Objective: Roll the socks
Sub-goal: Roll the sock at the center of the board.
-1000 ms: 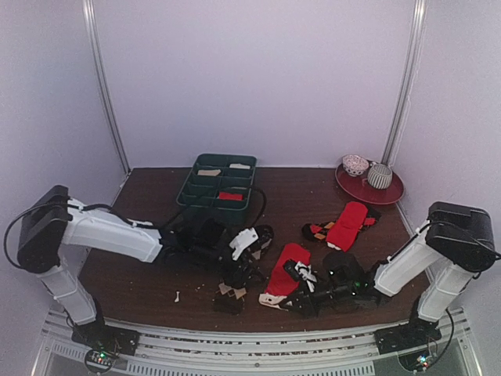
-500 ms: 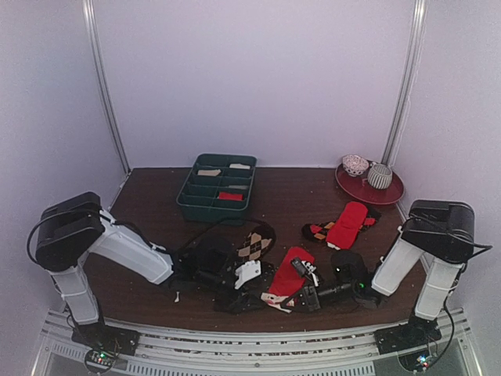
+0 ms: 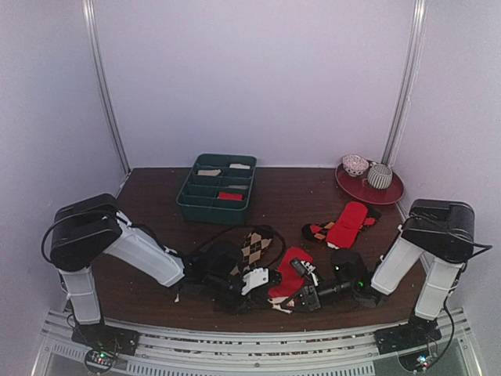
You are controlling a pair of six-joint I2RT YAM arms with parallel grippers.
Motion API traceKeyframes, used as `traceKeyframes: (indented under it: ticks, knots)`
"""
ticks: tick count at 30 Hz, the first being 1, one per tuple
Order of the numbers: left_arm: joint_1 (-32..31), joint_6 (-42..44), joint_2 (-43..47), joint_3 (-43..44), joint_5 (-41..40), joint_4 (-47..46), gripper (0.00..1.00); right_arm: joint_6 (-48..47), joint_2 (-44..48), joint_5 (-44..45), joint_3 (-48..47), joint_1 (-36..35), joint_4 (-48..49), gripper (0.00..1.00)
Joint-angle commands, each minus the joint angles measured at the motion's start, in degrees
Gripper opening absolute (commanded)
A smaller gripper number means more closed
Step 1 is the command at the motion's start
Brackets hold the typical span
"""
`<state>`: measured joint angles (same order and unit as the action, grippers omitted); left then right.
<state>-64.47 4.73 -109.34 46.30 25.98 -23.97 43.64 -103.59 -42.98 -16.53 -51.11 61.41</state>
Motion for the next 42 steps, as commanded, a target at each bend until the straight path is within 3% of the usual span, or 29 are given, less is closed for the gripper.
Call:
traceKeyframes:
  ticks: [1, 5, 8, 14, 19, 24, 28, 37, 42]
  knots:
    - [-0.22, -0.53, -1.18, -0.53, 1.24, 1.14, 0.00, -1.04, -3.84, 0.55, 2.03, 0.04, -13.24, 0.04]
    - [-0.13, -3.15, -3.20, 3.86, 2.15, 9.28, 0.00, -3.60, 0.71, 1.05, 1.93, -0.03, -14.04, 0.07]
    - [0.31, -6.51, -4.82, 7.18, 1.89, 17.66, 0.00, -9.79, 10.87, 5.64, 1.75, -0.33, -21.41, 0.19]
    - [1.41, -12.44, -7.54, 11.16, 6.78, 29.05, 0.00, -26.49, 38.00, 25.76, 0.02, -5.79, -39.03, 0.38]
    - [2.12, -14.15, -8.97, 13.64, 8.83, 34.15, 0.00, -36.33, 47.28, 39.52, 2.13, -13.92, -40.93, 0.46]
    - [2.37, -13.21, -9.95, 15.79, 10.27, 37.89, 0.00, -43.91, 43.58, 49.40, 2.19, -22.38, -37.84, 0.50]
    - [2.50, -12.38, -11.16, 16.61, 11.18, 39.04, 0.00, -47.83, 36.08, 52.83, -0.52, -25.16, -37.18, 0.50]
    - [2.50, -11.44, -11.61, 16.43, 11.02, 39.32, 0.00, -50.53, 29.36, 54.25, -1.64, -25.57, -31.00, 0.50]
    - [2.50, -11.17, -12.20, 16.69, 10.95, 39.52, 0.00, -50.09, 24.36, 50.81, -3.54, -25.53, -30.75, 0.49]
